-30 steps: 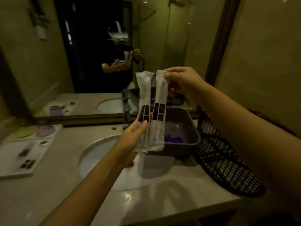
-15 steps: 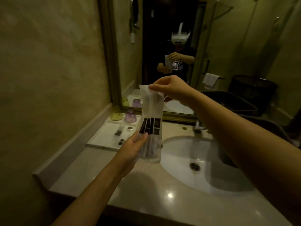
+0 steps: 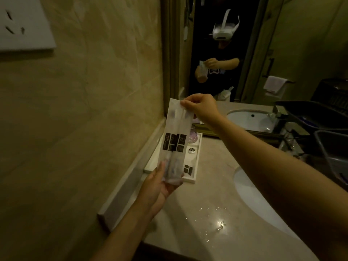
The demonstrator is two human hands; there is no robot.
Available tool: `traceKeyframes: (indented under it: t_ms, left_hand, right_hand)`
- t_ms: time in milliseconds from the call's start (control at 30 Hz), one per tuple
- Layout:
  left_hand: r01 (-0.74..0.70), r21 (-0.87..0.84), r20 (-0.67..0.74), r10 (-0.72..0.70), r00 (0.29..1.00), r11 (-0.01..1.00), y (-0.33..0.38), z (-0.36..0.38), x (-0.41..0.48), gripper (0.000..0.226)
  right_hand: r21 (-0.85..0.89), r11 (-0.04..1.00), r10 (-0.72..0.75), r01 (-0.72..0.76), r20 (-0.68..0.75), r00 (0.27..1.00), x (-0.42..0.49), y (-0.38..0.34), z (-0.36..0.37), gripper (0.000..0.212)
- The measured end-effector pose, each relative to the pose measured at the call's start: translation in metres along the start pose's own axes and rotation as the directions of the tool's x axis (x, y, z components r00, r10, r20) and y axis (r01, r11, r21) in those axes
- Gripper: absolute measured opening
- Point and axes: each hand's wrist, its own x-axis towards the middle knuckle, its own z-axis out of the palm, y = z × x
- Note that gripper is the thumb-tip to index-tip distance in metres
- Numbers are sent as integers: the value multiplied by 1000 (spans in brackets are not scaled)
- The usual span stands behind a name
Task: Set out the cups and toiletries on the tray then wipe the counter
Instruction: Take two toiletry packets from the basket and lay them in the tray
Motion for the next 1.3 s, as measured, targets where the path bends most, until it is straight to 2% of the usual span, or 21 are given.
traceKeyframes:
  t_ms: [167,267,500,867,1000,1100,1300]
  left_hand:
    - [-54,45,-57,56,997,998,6,-23,20,38]
    - [-71,66,-141,80,987,995,4,-31,35,43]
    - [-20,59,-366,40,930,998,0,-50,77,31]
    - [116,258,-677,94,730,959,-15,-79,138,19]
    - [111,225,-672,72,737,968,-9,-85,147,19]
    - [134,272,-662,85,744,953,-4,-89,155,33]
    - [193,310,-659,64,749,931,0,-86,166,36]
  right_hand:
    - [-26,998,56,-54,80,995,32,20,22,13]
    - [-33,996,82,-79,120,989,50,36,32,12]
    - [-42,985,171,-166,186,968,90,94,65,18]
    - [-94,946,323,-309,220,921,136,225,137,14]
    - [-143,937,342,-319,190,920,137,257,162,18]
    - [-185,931,343,-314,152,927,136,273,175,18]
    - [-328,907,316,-266,110,942,133,289,185,20]
